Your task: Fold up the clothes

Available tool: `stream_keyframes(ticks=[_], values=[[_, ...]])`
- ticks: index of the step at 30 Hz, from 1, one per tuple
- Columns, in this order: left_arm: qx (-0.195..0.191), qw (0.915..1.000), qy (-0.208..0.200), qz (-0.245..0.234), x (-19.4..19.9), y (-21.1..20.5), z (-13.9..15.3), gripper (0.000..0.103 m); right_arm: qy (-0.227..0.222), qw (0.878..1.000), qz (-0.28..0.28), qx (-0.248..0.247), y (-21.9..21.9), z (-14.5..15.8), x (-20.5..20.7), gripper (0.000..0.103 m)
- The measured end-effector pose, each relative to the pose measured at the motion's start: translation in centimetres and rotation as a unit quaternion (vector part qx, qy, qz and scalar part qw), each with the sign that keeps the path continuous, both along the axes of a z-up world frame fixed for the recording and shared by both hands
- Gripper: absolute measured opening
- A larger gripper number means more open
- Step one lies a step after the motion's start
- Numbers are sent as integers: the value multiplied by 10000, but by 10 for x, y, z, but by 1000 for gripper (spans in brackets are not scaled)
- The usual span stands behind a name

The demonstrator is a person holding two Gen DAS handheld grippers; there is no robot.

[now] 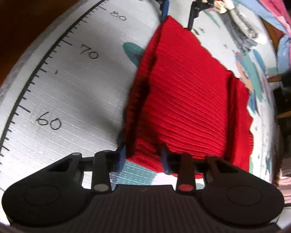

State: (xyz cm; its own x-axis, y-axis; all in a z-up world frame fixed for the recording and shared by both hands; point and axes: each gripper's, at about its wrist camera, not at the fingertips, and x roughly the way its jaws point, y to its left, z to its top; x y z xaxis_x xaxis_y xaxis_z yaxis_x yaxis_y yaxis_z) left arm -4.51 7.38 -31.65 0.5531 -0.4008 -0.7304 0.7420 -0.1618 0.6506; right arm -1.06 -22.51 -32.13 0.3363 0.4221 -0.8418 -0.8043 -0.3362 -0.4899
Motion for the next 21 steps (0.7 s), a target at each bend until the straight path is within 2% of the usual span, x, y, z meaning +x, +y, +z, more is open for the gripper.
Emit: stream_keyframes(ticks=[6, 8, 9, 10, 11, 13, 17, 18, 21], values=[[-160, 9995, 181, 204, 2, -4, 4, 49, -172, 9995, 259, 100, -5, -8, -12, 37], [-216, 9991, 247, 277, 3, -6, 6, 20, -2, 9997, 197, 154, -4, -5, -8, 35], [-244, 9988, 280, 313, 3, -7, 7, 17, 198, 9996, 88, 189, -4, 0, -3, 22], [-310, 9982, 318, 404, 5, -7, 9, 13, 343, 9991, -27, 245, -4, 4, 1, 12], [-416, 9966, 426, 569, 9, -6, 13, 12, 437, 9984, -144, 325, -5, 9, 5, 13], [-747, 9881, 851, 1045, 23, -3, 24, 11, 782, 9944, -514, 499, -6, 19, 17, 12], [-1350, 9630, 1401, 1867, 51, 7, 41, 10, 1373, 9761, -1449, 856, -8, 33, 50, 11], [-1439, 9585, 1471, 1976, 56, 9, 44, 10, 1462, 9722, -1600, 890, -9, 35, 57, 11], [-1579, 9509, 1645, 2095, 61, 10, 47, 10, 1542, 9704, -1637, 876, -9, 37, 67, 10]])
